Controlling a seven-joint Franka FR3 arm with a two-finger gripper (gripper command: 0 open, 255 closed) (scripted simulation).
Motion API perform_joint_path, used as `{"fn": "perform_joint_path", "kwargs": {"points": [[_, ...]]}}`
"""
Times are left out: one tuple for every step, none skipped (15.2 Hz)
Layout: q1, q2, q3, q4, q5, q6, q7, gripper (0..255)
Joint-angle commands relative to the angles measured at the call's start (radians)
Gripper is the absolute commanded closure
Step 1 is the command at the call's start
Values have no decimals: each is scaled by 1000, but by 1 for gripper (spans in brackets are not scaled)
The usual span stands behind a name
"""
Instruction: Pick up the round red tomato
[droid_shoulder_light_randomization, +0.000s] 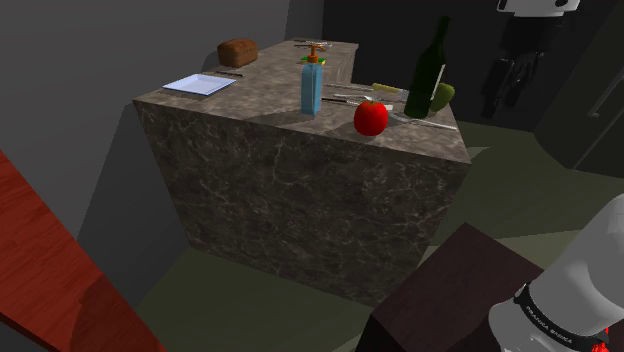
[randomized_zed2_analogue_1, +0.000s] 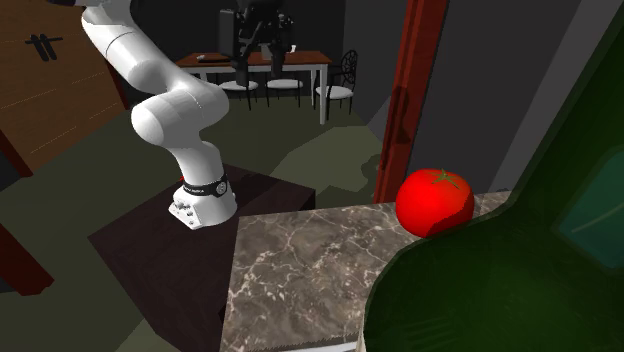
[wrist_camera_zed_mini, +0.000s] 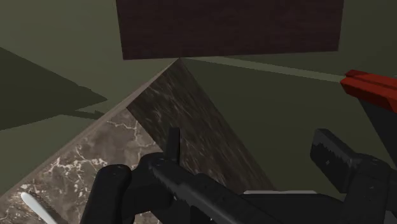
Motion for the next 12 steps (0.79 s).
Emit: {"fn": "perform_joint_path", "kwargs": {"points": [[0, 0, 0, 0, 0, 0, 0, 0], [-9, 48, 10, 30, 23, 4, 48, 0], [-18, 97, 20, 62, 46, 7, 94, 0], [-27, 145, 28, 95, 68, 9, 139, 0], [-37, 193, 35, 129, 88, 11, 184, 0], [-45, 240, 40, 165, 108, 12, 229, 0], [-54, 287, 44, 201, 127, 12, 272, 0], [-62, 334, 47, 238, 146, 12, 315, 0], [-70, 380, 49, 276, 164, 11, 357, 0], [-77, 426, 49, 314, 181, 10, 399, 0], [-85, 472, 49, 353, 198, 8, 440, 0], [-92, 517, 47, 393, 215, 5, 480, 0]]}}
